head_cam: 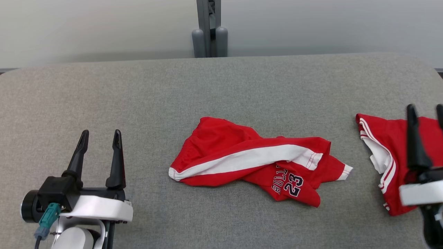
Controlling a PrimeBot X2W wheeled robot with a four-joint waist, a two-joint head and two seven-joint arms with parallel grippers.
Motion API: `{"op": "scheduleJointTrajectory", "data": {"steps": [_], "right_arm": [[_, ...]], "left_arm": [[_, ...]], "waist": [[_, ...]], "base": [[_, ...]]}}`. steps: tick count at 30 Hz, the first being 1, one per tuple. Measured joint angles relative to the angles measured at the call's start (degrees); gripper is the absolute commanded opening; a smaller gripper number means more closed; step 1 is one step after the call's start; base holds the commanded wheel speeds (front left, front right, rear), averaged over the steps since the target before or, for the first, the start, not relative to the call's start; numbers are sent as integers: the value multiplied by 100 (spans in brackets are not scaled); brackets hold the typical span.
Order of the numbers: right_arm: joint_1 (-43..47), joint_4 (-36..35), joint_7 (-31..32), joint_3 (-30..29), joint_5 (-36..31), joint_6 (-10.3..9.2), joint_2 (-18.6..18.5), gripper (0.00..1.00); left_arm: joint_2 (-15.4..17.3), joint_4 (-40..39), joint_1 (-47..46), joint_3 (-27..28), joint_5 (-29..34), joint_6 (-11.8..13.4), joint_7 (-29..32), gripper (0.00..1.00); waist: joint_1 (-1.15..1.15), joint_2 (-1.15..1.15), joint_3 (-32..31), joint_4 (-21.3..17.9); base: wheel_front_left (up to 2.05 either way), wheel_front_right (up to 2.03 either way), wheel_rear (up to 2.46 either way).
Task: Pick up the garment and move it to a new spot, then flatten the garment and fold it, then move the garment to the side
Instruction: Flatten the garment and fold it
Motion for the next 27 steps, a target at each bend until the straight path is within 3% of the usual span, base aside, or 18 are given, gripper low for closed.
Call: {"op": "scheduleJointTrajectory", "data": {"steps": [5, 9, 27], "right_arm": [[487, -207, -80, 229, -871, 7, 282, 100], [798, -125, -80, 219, -1179, 5, 470, 100], [1365, -285, 200, 70, -1426, 5, 766, 100]], "left_arm": [[48, -12, 227, -42, 40, 86, 37, 100], [76, -48, 453, -100, 123, 160, 36, 100], [43, 25, 704, -89, 119, 68, -20, 100]], "waist": [[0, 0, -208, -36], [0, 0, -367, -67], [0, 0, -692, -38]], "base": [[0, 0, 0], [0, 0, 0], [0, 0, 0]]}}
